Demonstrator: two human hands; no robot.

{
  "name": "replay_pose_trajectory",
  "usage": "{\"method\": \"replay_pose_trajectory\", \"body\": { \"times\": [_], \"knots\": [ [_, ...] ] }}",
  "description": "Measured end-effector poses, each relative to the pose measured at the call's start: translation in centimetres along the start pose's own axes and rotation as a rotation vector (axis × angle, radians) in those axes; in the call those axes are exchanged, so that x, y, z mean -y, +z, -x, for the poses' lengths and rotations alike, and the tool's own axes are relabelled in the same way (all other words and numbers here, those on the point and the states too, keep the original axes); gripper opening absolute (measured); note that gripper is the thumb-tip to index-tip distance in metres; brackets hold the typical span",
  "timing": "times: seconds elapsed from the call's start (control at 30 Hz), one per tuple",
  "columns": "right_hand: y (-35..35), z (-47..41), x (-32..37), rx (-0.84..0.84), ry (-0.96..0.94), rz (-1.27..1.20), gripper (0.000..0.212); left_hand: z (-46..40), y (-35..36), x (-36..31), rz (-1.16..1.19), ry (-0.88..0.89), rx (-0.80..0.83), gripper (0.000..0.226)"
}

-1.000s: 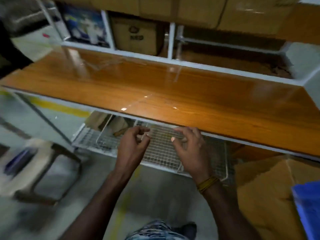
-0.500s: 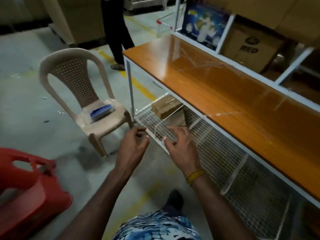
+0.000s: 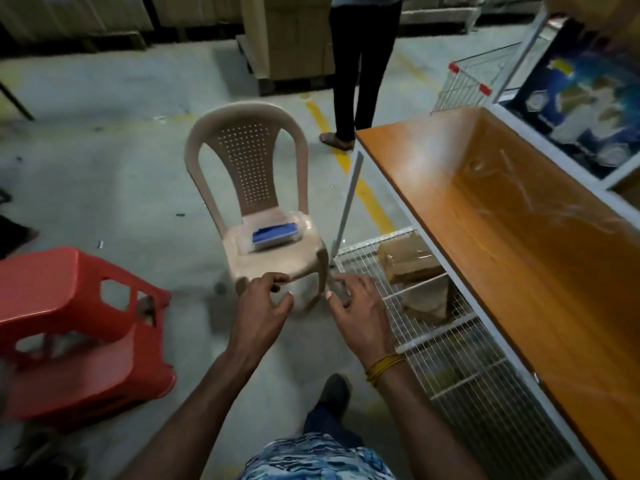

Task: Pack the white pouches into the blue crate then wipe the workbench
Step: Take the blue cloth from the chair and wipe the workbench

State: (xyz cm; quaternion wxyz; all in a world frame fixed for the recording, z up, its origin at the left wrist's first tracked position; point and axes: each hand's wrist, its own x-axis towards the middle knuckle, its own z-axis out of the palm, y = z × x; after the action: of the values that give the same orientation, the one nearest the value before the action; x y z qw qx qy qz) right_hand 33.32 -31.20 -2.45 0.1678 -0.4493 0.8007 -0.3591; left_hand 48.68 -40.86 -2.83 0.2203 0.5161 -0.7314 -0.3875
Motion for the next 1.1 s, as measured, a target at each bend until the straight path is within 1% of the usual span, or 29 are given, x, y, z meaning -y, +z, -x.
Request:
{"method": "replay_pose_trajectory", "body": {
  "times": [0.27,0.4,0.47,0.57,0.63,0.73,0.8,0.87,0.93,1.0,1.1],
  "knots": [
    [3.7,-13.8,-1.7,0.042,-0.114,-0.039,0.021,-11.7,2.2,-0.1,-0.064,-0.09,-0.079,0.028],
    [7.3,-19.4,-2.0,0.002,-0.187,-0.052,0.016,-16.8,3.3,1.0,-0.101,-0.065,-0.124,0.024],
    [9.7,-22.0,-2.4,0.008,-0.184,-0.019,0.016,-19.9,4.0,2.4,-0.128,-0.071,-0.126,0.024],
    [14.1,-26.3,-3.7,0.037,-0.147,0.116,0.017,-25.0,5.4,5.4,-0.169,-0.088,-0.077,0.024],
    [17.4,-29.6,-5.0,0.115,-0.119,0.212,0.02,-28.9,6.7,8.0,-0.185,-0.109,-0.036,0.026],
    [22.5,-34.2,-7.2,0.326,-0.057,0.41,0.03,-34.8,8.8,12.4,-0.253,-0.142,0.043,0.033],
    [26.2,-37.0,-9.0,0.443,-0.024,0.516,0.041,-38.4,10.3,15.4,-0.31,-0.174,0.117,0.041],
    [30.0,-39.4,-10.8,0.555,0.003,0.551,0.051,-41.5,11.9,18.7,-0.358,-0.218,0.203,0.049],
    [33.3,-41.4,-12.4,0.651,0.013,0.569,0.056,-44.1,13.6,22.4,-0.391,-0.237,0.302,0.053],
    [36.1,-43.2,-13.9,0.697,0.027,0.583,0.056,-46.2,15.3,25.9,-0.427,-0.243,0.395,0.054],
    [39.4,-45.2,-16.3,0.732,0.076,0.588,0.056,-48.9,17.4,29.9,-0.473,-0.285,0.467,0.056]
  ]
}}
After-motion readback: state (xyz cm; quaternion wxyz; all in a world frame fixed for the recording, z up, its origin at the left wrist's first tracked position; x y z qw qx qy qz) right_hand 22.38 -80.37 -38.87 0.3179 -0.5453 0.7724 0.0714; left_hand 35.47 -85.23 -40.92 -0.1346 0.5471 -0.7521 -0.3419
